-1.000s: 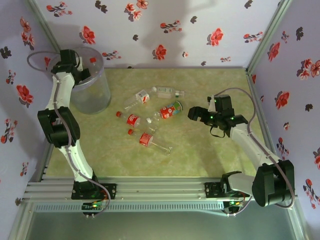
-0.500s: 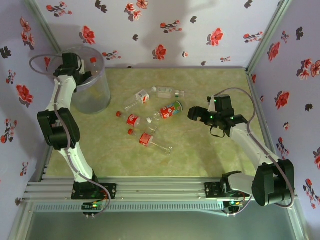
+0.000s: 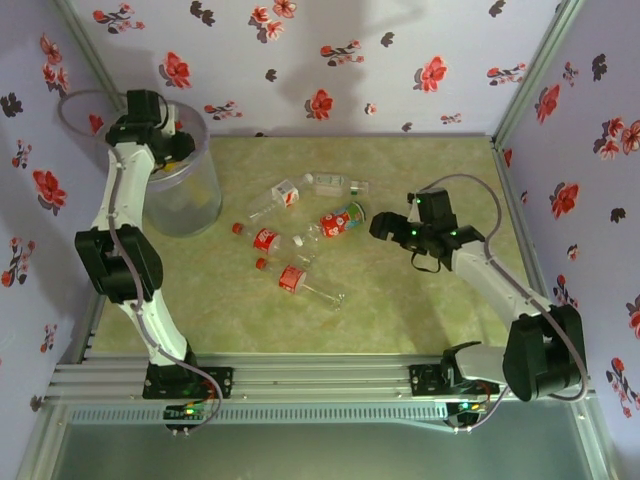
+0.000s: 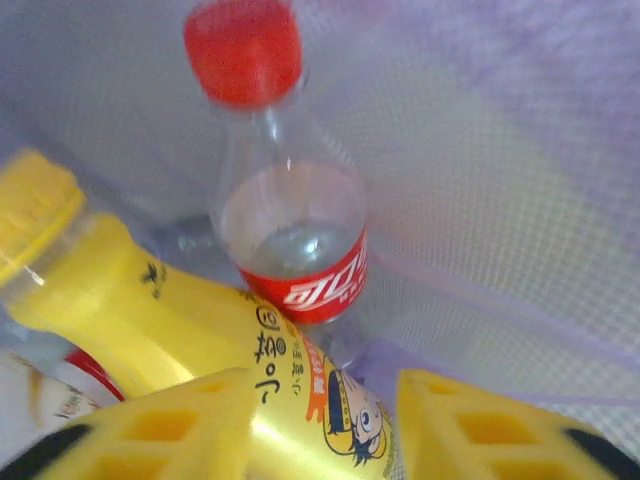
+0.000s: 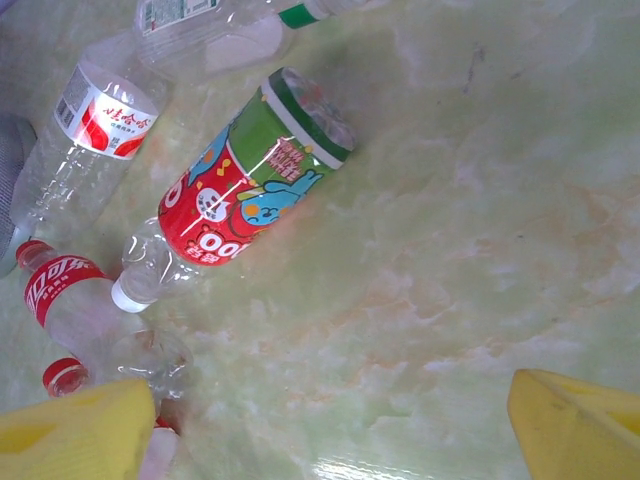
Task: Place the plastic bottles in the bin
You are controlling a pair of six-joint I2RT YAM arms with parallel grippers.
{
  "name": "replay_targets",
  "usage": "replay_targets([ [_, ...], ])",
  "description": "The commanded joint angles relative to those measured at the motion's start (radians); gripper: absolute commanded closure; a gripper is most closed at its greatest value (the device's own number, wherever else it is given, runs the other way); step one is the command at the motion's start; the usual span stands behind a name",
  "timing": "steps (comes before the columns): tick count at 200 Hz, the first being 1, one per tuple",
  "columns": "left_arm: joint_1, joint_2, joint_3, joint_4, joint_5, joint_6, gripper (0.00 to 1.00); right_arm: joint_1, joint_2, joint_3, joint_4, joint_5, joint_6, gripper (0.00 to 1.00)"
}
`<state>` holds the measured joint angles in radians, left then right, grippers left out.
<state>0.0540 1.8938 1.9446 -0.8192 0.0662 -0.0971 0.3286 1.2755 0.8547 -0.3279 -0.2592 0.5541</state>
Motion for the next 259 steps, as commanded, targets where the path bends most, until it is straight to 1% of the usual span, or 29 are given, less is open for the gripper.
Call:
replay_targets([
  [1,-0.004,-0.012,0.08,-0.067,-0.015,0.02,0.43,0.051,0.036,0.045,0.07,0.075,0.073,0.11],
  [13,-0.003,-0.014,0.114,-0.078,-0.018,0.023,0.36,0.077,0.057,0.05,0.095,0.094,0.101,0.14],
  [30,-0.005,-0.027,0.147,-0.08,-0.019,0.026,0.28,0.101,0.089,0.042,0.145,0.125,0.148,0.21],
  [42,-0.009,-0.053,0.147,-0.067,-0.018,0.034,0.22,0.112,0.114,0.031,0.191,0.139,0.191,0.26],
  [52,-0.015,-0.087,0.128,-0.04,-0.02,0.039,0.19,0.119,0.134,0.021,0.236,0.149,0.228,0.28],
  [65,-0.025,-0.135,0.1,-0.021,-0.028,0.03,0.16,0.127,0.164,0.02,0.281,0.162,0.268,0.27],
  [81,-0.046,-0.191,0.06,-0.022,-0.038,0.019,0.12,0.137,0.204,0.034,0.316,0.189,0.31,0.21],
  [101,-0.098,-0.291,-0.066,0.02,-0.058,0.007,0.08,0.15,0.251,0.046,0.33,0.254,0.38,0.2],
  [112,-0.134,-0.343,-0.145,0.049,-0.071,-0.004,0.07,0.159,0.263,0.021,0.387,0.305,0.434,0.22],
  [128,-0.184,-0.419,-0.257,0.083,-0.088,-0.027,0.06,0.166,0.293,0.022,0.415,0.333,0.489,0.22],
  [165,-0.306,-0.593,-0.532,0.189,-0.104,-0.126,0.05,0.199,0.376,0.068,0.428,0.382,0.552,0.16],
  [187,-0.379,-0.671,-0.663,0.244,-0.106,-0.19,0.05,0.218,0.428,0.068,0.48,0.423,0.596,0.16],
  [208,-0.439,-0.7,-0.718,0.246,-0.13,-0.213,0.05,0.241,0.483,0.099,0.502,0.454,0.619,0.16],
  [222,-0.464,-0.711,-0.743,0.256,-0.135,-0.217,0.05,0.254,0.512,0.124,0.503,0.467,0.626,0.16],
  [259,-0.488,-0.692,-0.779,0.269,-0.15,-0.22,0.05,0.265,0.58,0.186,0.486,0.502,0.632,0.15],
])
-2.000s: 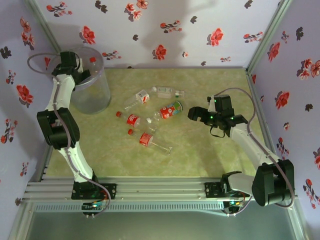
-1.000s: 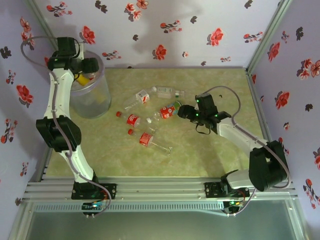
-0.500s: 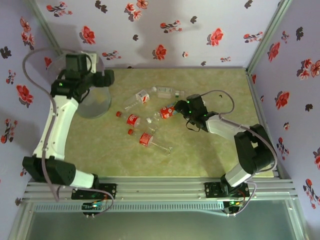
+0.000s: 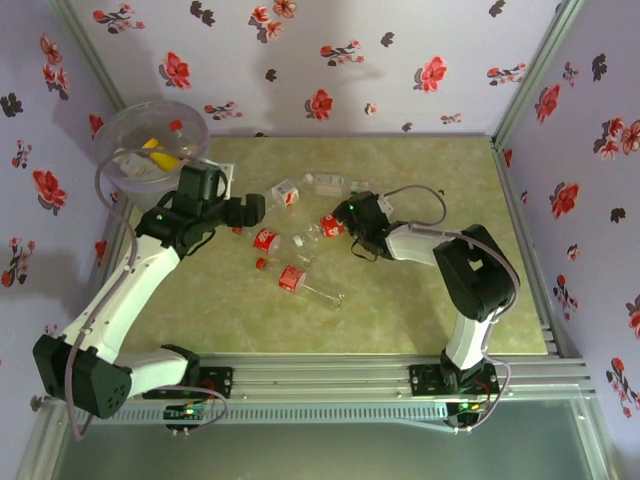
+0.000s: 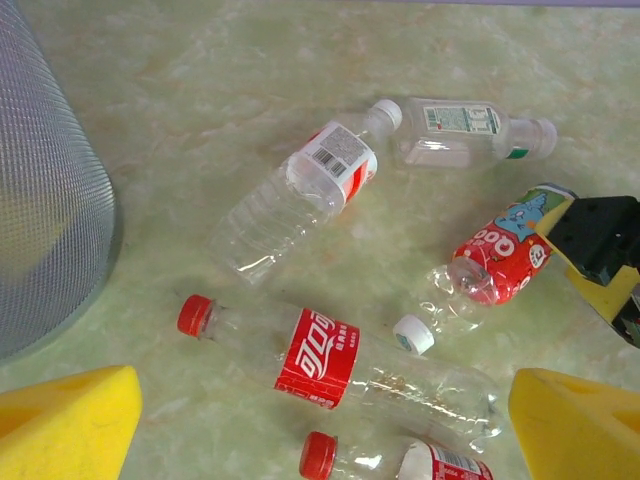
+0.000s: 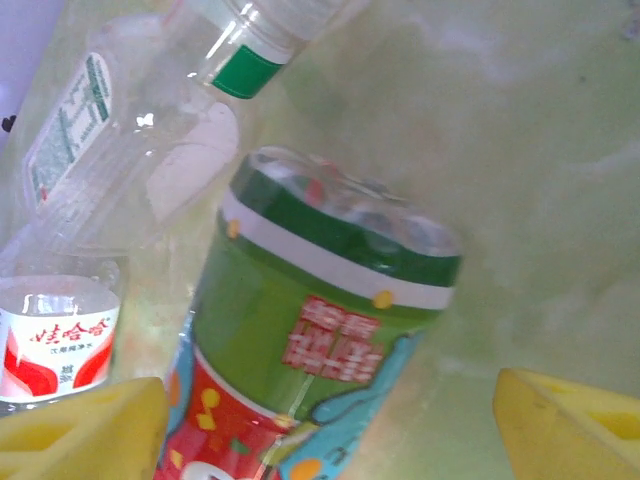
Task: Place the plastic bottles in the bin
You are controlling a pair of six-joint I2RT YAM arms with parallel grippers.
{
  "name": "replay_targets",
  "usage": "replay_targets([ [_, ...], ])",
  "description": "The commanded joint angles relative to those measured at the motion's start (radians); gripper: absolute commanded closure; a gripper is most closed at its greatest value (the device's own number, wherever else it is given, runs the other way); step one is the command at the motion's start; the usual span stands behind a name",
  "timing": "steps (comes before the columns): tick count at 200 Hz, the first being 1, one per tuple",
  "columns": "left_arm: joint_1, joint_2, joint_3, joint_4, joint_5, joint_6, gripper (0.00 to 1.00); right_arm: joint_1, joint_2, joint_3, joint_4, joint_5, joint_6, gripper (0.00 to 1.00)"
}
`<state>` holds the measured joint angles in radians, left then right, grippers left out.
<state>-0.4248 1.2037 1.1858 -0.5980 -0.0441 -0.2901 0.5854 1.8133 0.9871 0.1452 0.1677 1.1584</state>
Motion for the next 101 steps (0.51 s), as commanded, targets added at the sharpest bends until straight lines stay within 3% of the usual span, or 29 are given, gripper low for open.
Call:
replay_targets([
  [1,-0.009,-0.002,-0.02,0.047,-0.041,-0.027,0.05,0.009,0.044,0.056,0.013,0.076,0.028,0.15],
  [51,-0.023,0.027,-0.035,0.099,-0.044,-0.051,0.05,0.008,0.133,0.137,-0.016,0.099,0.044,0.15],
  [101,-0.032,0.024,-0.058,0.105,-0.043,-0.05,0.05,0.01,0.154,0.142,-0.014,0.119,0.028,0.24],
])
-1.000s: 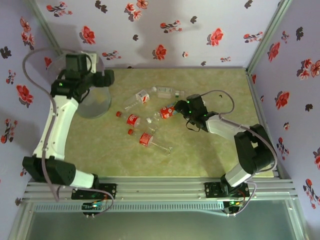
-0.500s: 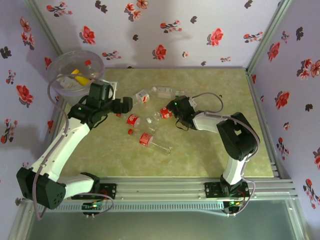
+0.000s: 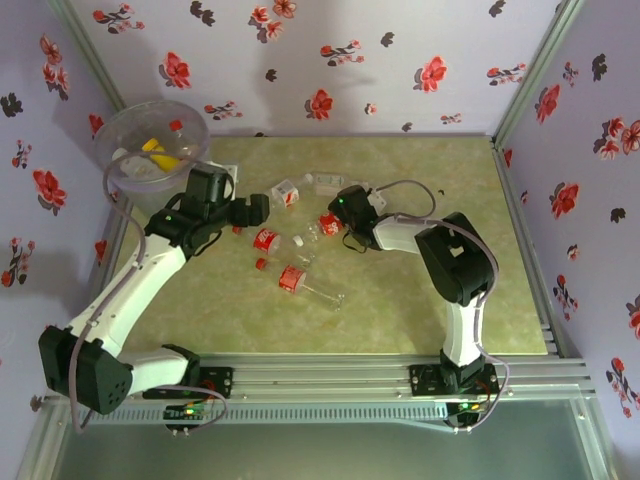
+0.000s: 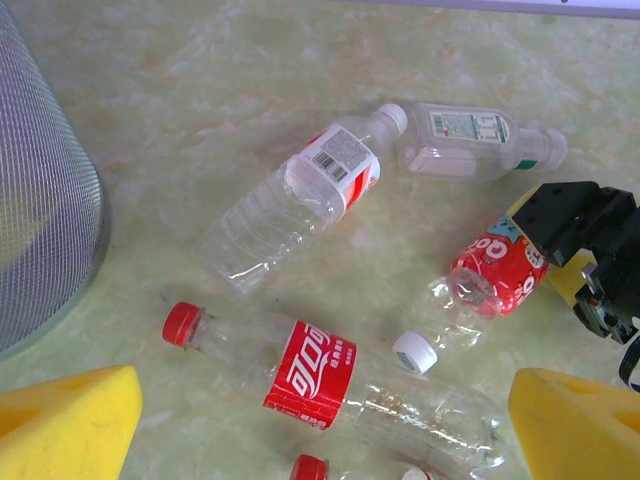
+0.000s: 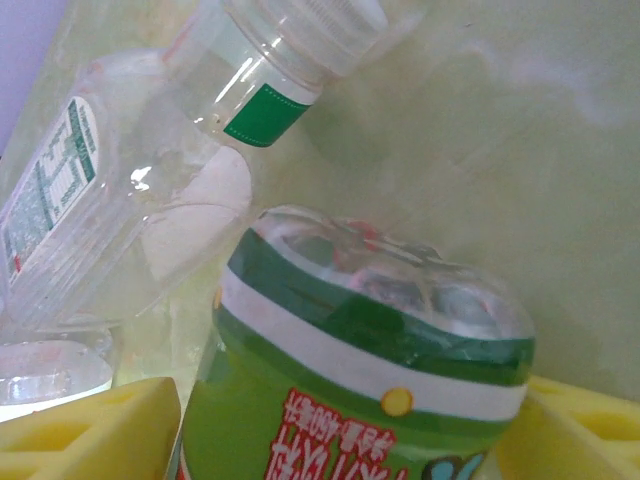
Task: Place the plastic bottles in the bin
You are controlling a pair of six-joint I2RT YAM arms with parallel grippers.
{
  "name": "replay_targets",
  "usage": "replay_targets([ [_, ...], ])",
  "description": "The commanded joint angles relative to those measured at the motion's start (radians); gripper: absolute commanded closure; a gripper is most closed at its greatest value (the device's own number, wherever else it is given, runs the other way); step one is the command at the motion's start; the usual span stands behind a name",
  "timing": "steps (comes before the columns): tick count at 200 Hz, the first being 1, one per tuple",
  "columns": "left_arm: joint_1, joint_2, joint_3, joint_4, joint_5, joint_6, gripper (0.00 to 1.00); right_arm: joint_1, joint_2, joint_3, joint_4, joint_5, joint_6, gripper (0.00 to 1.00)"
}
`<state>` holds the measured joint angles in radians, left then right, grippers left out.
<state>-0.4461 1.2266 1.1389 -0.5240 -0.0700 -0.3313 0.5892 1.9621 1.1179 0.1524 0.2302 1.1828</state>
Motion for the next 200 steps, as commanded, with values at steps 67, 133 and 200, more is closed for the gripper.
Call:
replay_targets([
  [67,-0.062,0.068,0.045,0.042,0.015,0.021,0.05,-0.017,-0.089,-0.015,-0.033,0.098,-0.046,0.39],
  [133,-0.099,0.134,0.022,0.218,0.274,-0.031,0.03,-0.108,-0.319,-0.147,0.005,0.045,-0.126,0.47],
  [200,-0.165,0.276,0.056,0.367,0.645,-0.085,0.0,-0.19,-0.568,-0.229,-0.082,-0.381,-0.49,0.54],
])
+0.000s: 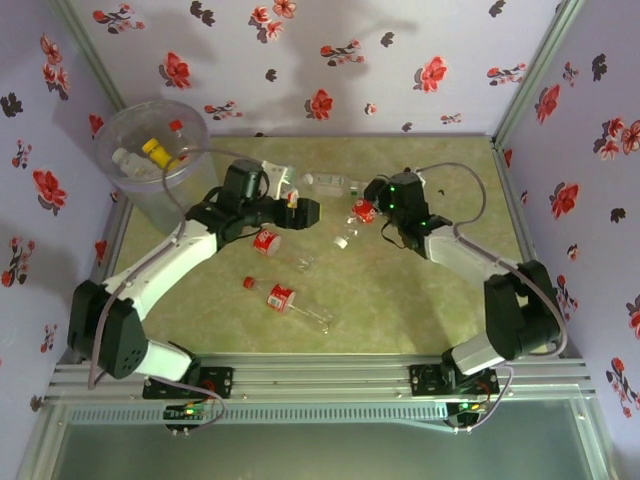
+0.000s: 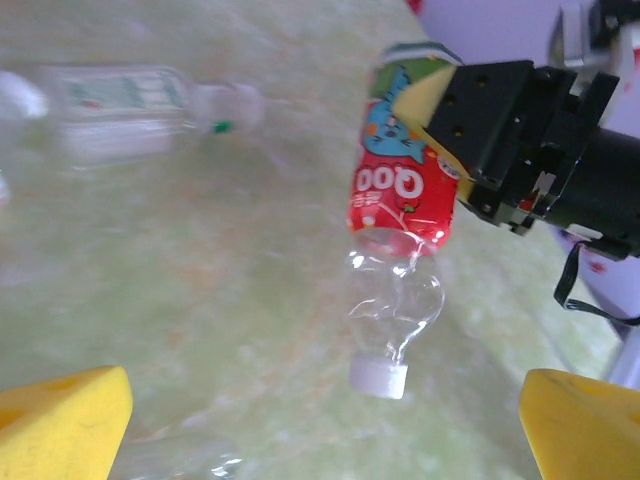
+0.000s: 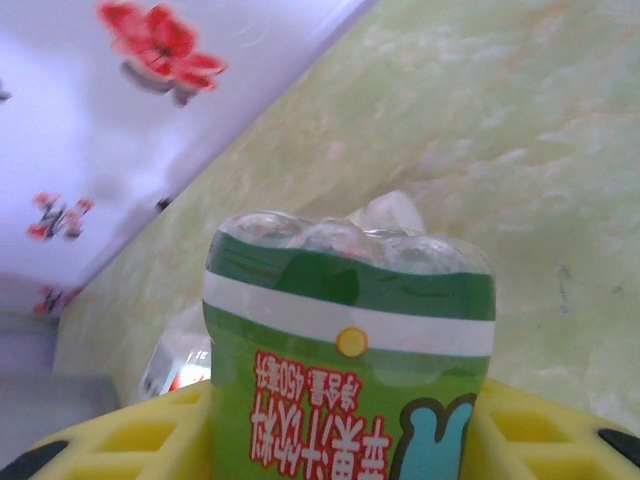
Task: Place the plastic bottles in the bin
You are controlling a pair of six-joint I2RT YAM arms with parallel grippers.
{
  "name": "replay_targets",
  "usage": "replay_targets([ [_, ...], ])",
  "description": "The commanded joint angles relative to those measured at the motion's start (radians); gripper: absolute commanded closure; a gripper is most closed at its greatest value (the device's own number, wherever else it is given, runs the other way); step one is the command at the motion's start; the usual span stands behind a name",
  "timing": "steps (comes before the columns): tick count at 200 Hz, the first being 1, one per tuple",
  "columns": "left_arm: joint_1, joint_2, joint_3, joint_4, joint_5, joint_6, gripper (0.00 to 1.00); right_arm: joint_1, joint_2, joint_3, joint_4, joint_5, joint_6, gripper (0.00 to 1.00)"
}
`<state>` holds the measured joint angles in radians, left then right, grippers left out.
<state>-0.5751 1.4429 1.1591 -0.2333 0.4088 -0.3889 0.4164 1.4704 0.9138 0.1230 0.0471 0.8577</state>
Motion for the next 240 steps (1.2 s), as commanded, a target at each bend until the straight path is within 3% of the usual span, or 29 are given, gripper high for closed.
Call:
replay_targets([
  [1,-0.037,0.062,0.036,0.079,0.169,-0.028,0.0,-0.018,-0.08,-0.024,-0.057,-0.202,-0.169,0.54],
  [67,-0.134,0.202,0.021,0.322,0.268,-0.177,0.0,-0.02,-0.113,-0.027,-0.018,-0.401,-0.193,0.55],
  [103,-0.152,0.25,0.026,0.368,0.269,-0.214,0.01,-0.019,-0.099,-0.038,0.034,-0.437,-0.168,0.55],
  [127,-0.154,0.268,0.035,0.374,0.273,-0.225,0.11,-0.019,-0.093,-0.038,0.054,-0.456,-0.166,0.54],
  [167,-0.155,0.282,0.043,0.396,0.278,-0.247,0.42,-0.016,-0.084,-0.039,0.076,-0.466,-0.161,0.54],
  [182,-0.155,0.279,0.045,0.388,0.278,-0.245,0.48,-0.016,-0.085,-0.038,0.075,-0.466,-0.162,0.54],
  [194,-0.153,0.276,0.049,0.374,0.278,-0.237,0.5,-0.016,-0.088,-0.035,0.074,-0.468,-0.164,0.49],
  [219,-0.14,0.262,0.051,0.364,0.278,-0.234,0.51,-0.021,-0.104,-0.029,0.058,-0.466,-0.168,0.28],
  [230,-0.132,0.255,0.053,0.36,0.278,-0.231,0.51,-0.029,-0.114,-0.019,0.032,-0.465,-0.17,0.09],
  [240,-0.122,0.249,0.055,0.349,0.277,-0.226,0.51,-0.045,-0.122,-0.012,0.013,-0.474,-0.17,0.01],
])
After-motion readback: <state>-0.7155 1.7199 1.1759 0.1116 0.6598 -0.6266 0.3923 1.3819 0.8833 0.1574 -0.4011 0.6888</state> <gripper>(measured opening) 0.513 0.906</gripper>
